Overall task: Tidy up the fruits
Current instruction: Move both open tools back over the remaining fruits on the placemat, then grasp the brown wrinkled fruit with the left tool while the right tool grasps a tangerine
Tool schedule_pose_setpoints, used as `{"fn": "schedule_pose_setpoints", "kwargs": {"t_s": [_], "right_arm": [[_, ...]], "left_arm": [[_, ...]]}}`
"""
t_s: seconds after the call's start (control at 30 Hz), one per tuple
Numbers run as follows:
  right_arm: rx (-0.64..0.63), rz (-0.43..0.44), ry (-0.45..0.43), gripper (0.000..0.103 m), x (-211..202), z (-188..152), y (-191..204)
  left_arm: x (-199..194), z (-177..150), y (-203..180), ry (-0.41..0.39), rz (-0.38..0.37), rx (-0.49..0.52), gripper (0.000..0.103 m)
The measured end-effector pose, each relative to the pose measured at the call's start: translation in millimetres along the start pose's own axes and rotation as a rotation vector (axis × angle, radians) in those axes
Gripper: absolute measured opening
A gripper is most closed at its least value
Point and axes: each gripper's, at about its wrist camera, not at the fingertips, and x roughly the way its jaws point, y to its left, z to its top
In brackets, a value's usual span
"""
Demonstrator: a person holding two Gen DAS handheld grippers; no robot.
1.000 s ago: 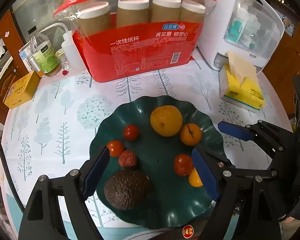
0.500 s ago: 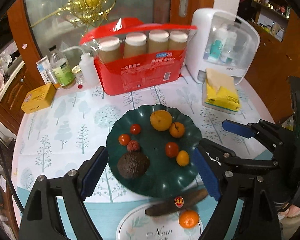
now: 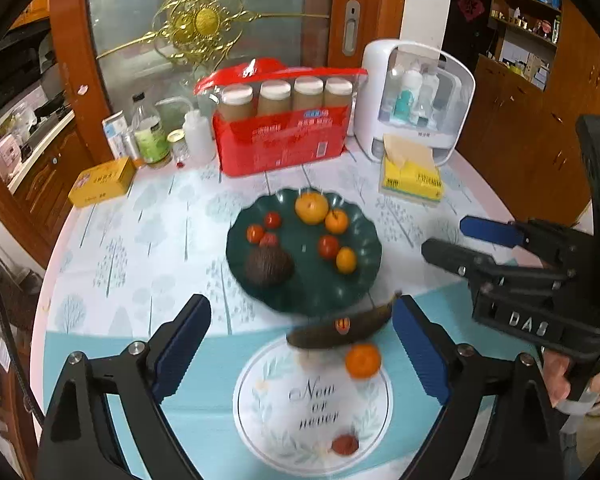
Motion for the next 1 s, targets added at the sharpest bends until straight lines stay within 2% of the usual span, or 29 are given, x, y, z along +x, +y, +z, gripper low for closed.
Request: {"fn": "schedule_pose_setpoints", "kwargs": {"t_s": [0.17, 0.4, 0.67, 0.83, 0.9, 1.0], "right_arm": [[0.011, -0.01, 0.04, 0.055, 7.4, -32.6, 8.8], [0.107, -0.011, 0.118, 0.055, 37.1, -86.7, -3.0], [0.183, -0.014, 0.194, 0.055, 61.6, -136.3, -14.8], [0.21, -0.011, 0.211, 0.055, 68.5, -150.4, -18.2], [0.211, -0.004, 0.212, 0.055, 70.6, -153.0, -16.4], [0.2, 0.011, 0.213, 0.055, 75.2, -155.0, -9.6]], "left_arm": [[18.9, -48.1, -3.8, 0.078, -0.013, -0.003, 0.093], [67.3, -117.5, -8.0, 0.215, -0.035, -0.015, 0.093], [94.7, -161.9, -22.4, 0.256, -0.043, 0.014, 0.092], [101.2, -168.9, -34.0, 0.242, -0.048, 0.034, 0.082], [104.8, -169.8, -36.7, 0.247, -0.051, 0.038, 0.068], [112.5, -174.2, -37.8, 0.277, -0.058, 0.034, 0.054]]}}
